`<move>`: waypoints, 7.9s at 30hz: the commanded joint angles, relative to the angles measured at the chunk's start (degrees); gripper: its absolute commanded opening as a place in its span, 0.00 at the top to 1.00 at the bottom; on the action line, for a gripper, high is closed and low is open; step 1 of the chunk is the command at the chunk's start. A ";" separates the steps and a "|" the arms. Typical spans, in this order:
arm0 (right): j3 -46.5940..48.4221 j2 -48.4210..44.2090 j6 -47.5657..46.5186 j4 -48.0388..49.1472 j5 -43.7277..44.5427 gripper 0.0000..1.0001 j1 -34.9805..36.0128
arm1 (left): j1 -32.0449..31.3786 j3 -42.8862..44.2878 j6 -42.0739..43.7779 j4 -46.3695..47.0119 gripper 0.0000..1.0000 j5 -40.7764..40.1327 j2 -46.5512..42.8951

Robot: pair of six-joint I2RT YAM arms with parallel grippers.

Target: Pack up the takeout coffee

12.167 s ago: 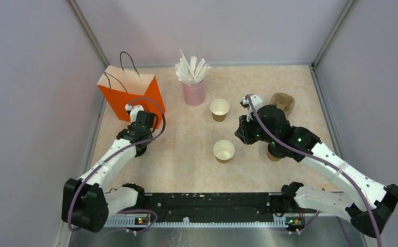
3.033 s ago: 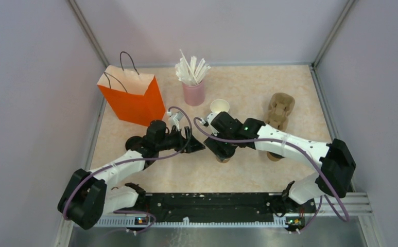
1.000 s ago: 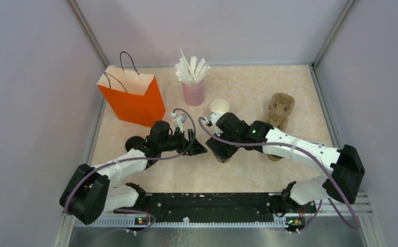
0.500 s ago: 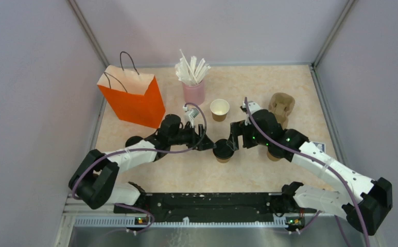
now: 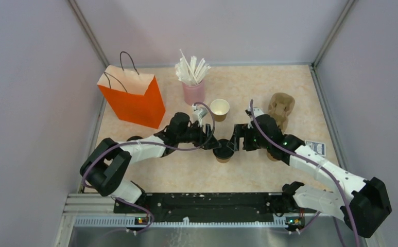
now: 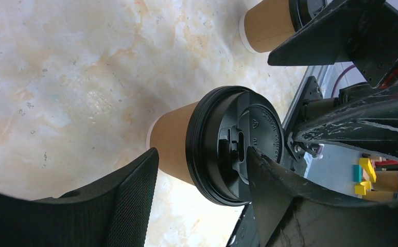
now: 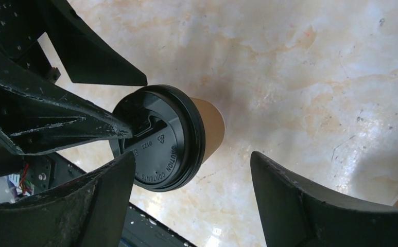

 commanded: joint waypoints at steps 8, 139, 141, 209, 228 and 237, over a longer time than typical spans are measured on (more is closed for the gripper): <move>-6.54 0.90 1.67 8.79 -5.52 0.30 -1.70 | -1.25 0.76 2.21 2.99 0.37 -1.83 1.95; -9.44 1.21 5.59 22.46 -27.19 0.45 -17.17 | -2.83 5.21 1.78 -9.28 0.58 -9.04 9.51; -10.45 -0.44 6.80 23.67 -28.20 0.46 -17.19 | -2.92 5.40 1.69 -9.73 0.57 -8.95 9.85; -2.07 5.13 -4.50 7.19 -18.56 0.63 -17.53 | -1.66 7.14 -0.65 -6.96 0.34 -3.83 -2.19; -9.05 5.33 -3.89 11.50 -20.67 0.64 -17.88 | -1.78 8.33 0.89 -6.57 0.46 -4.86 4.46; -15.25 3.53 -2.83 12.22 -16.51 0.64 -17.97 | -1.78 5.28 0.88 -6.06 0.51 -6.53 6.26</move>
